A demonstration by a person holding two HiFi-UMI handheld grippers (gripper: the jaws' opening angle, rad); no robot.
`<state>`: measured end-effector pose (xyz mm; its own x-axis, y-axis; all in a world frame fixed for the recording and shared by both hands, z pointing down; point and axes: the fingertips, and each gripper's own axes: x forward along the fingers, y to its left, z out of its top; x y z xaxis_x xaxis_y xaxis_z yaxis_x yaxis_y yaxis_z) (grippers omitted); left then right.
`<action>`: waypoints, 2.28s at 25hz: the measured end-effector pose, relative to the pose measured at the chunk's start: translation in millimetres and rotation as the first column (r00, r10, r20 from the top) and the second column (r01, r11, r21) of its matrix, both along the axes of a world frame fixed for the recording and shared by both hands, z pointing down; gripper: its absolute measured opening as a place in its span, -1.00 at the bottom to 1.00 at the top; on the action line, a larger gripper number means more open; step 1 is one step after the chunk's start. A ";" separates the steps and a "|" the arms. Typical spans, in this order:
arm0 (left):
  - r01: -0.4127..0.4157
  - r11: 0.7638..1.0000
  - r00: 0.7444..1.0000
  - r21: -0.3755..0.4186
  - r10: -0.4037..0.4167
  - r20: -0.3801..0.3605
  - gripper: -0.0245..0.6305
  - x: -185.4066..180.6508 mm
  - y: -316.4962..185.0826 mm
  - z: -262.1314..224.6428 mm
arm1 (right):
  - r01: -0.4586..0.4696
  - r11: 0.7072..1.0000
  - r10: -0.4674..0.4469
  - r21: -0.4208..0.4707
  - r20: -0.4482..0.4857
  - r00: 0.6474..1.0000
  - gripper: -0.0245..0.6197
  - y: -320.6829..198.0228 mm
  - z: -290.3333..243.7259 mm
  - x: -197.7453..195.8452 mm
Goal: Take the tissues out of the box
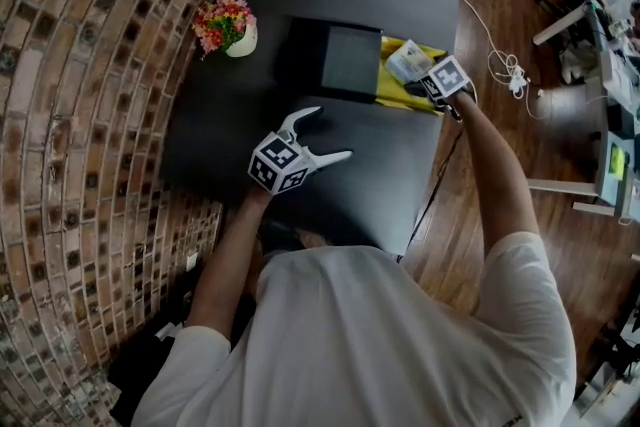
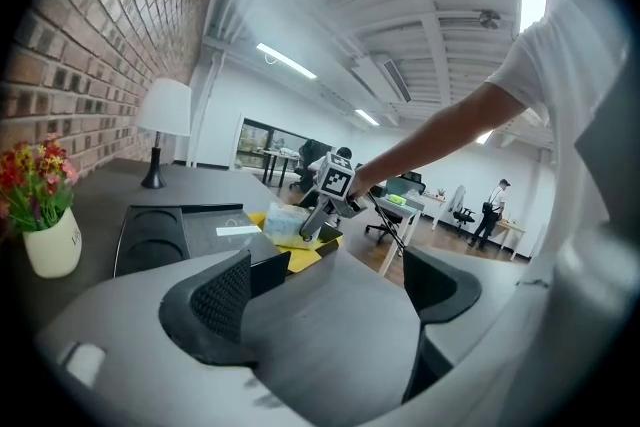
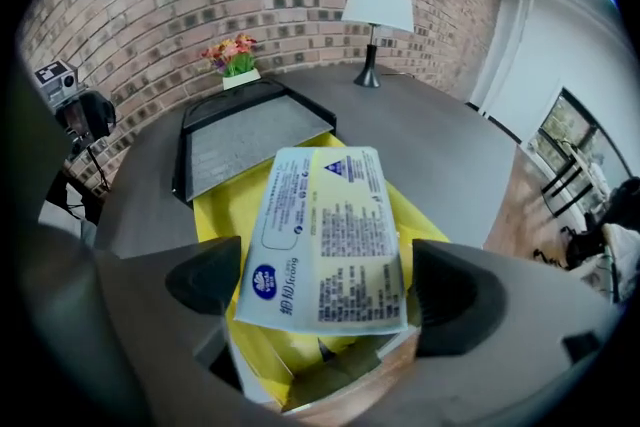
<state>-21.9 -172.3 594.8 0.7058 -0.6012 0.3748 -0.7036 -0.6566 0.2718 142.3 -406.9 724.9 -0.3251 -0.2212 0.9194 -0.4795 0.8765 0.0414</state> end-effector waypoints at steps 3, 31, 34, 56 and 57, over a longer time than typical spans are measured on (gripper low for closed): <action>-0.005 1.000 1.000 -0.005 0.005 0.000 0.54 4.2 1.6 1.6 | 0.004 1.000 -0.005 -0.011 -0.064 0.998 0.54 5.8 11.4 6.1; -0.046 0.992 0.998 0.120 0.050 -0.036 0.50 -0.4 5.2 -55.3 | -0.368 0.879 0.109 0.303 0.624 0.774 0.39 90.7 -213.6 -12.9; -0.033 0.985 0.999 0.169 0.035 -0.007 0.50 -11.8 4.0 -70.2 | -0.415 0.847 0.092 0.332 0.677 0.730 0.39 115.4 -239.5 -16.8; 0.258 0.866 0.966 0.429 -0.230 -0.118 0.48 -91.9 23.2 -168.9 | -0.683 0.618 0.058 0.389 0.844 0.533 0.39 261.5 -312.3 -45.4; 0.265 0.861 0.964 0.435 -0.237 -0.118 0.48 -94.0 24.3 -170.4 | -0.684 0.612 0.052 0.396 0.843 0.535 0.39 264.8 -313.9 -48.3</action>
<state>-115.9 -148.0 424.4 0.5206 -0.8538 -0.0101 -0.8529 -0.5205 0.0400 94.0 -142.1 411.0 -0.4783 -0.8777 -0.0284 -0.8767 0.4792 -0.0421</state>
